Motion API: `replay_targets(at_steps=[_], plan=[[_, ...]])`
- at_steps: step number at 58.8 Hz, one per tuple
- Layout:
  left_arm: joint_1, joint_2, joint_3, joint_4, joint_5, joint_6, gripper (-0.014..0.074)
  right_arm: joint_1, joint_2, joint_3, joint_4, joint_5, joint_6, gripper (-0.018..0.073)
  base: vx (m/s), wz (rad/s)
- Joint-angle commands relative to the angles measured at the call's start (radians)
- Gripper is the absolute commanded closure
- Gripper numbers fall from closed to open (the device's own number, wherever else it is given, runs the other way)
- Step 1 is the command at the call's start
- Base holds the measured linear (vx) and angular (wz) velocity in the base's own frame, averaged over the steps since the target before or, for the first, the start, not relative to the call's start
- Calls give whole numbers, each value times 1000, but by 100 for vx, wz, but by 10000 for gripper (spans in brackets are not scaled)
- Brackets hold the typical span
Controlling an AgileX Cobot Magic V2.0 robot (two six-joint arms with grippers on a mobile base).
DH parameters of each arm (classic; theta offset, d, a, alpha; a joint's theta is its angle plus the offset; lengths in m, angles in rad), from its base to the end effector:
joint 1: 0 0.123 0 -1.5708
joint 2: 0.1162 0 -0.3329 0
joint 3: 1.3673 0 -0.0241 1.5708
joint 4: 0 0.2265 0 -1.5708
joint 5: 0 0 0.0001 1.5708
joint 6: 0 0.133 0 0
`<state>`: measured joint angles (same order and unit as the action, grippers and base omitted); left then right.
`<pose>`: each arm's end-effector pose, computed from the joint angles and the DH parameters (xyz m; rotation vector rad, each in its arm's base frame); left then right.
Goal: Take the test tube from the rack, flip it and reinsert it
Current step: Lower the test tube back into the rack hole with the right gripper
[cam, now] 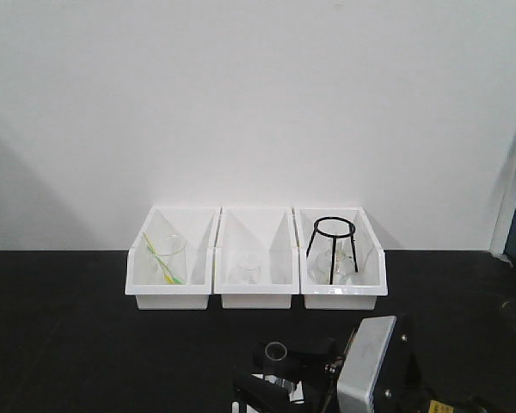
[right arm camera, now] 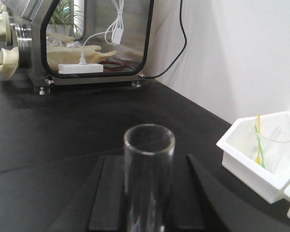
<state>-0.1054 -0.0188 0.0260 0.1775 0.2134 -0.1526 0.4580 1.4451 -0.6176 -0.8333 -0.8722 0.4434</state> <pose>0.0247 0.0024 0.1802 0.0795 1.6990 -0.0312 0.2265 0.1957 0.3137 -0.9422 1.3812 0.7077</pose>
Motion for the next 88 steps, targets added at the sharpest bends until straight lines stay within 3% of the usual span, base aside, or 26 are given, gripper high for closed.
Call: replay_targets(at_steps=[1,19,54,66,79,88], plan=[[0,-8,-4,-5,-80,-9,602,1,-2,-27,41,-98,-34,570,0,0],[0,-8,-4,-5,-80,-9,602,1,65,-27,96,-112,-124,570,0,0],[0,-8,-4,-5,-80,-9,602,1,240,-27,109,-164,-140,555,0,0],[0,-8,-4,-5,-80,-9,602,1,244,-27,134,-157,-140,447,0,0],[0,-8,-4,-5,-80,-9,602,1,244,-27,134,-157,-139,233,0,0],[0,-8,-4,-5,-80,-9,602,1,244,-27,153,-157,-133,141,0,0]])
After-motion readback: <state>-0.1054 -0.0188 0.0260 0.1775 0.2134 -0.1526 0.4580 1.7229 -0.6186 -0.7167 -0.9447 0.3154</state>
